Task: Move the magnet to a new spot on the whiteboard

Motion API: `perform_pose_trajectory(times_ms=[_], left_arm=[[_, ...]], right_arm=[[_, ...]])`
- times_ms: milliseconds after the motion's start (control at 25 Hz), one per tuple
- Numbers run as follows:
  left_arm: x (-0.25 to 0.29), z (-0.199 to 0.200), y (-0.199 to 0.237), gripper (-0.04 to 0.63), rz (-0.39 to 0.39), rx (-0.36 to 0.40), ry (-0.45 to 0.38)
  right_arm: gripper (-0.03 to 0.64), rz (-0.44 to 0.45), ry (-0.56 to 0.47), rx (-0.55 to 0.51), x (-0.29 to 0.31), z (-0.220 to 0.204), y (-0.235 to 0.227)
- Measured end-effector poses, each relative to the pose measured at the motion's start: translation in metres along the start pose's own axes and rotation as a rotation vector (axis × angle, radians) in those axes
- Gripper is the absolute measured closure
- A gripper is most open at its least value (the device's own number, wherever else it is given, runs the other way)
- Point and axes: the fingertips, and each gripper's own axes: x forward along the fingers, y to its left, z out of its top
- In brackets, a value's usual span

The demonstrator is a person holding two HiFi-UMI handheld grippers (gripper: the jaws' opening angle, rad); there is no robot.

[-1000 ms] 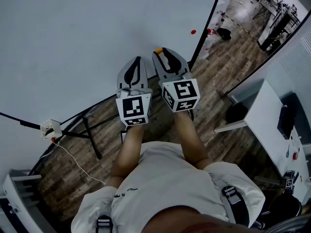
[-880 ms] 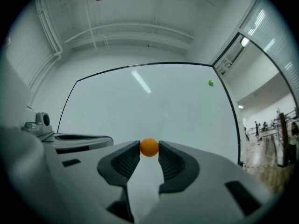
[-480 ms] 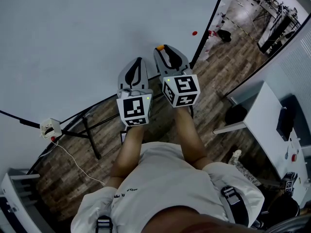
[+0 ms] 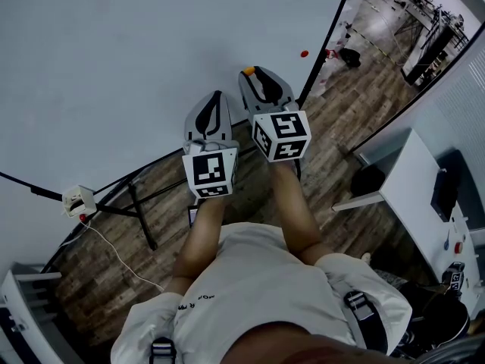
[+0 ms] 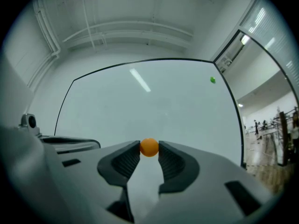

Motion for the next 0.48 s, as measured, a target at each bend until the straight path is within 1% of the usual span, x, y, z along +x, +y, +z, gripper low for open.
perform_pose_trajectory(times_ms=[480], left_arm=[[0.001, -0.002, 0.007, 0.592, 0.006, -0.002, 0.0]], right_arm=[[0.485, -0.006, 0.001, 0.028, 0.017, 0.001, -0.007]])
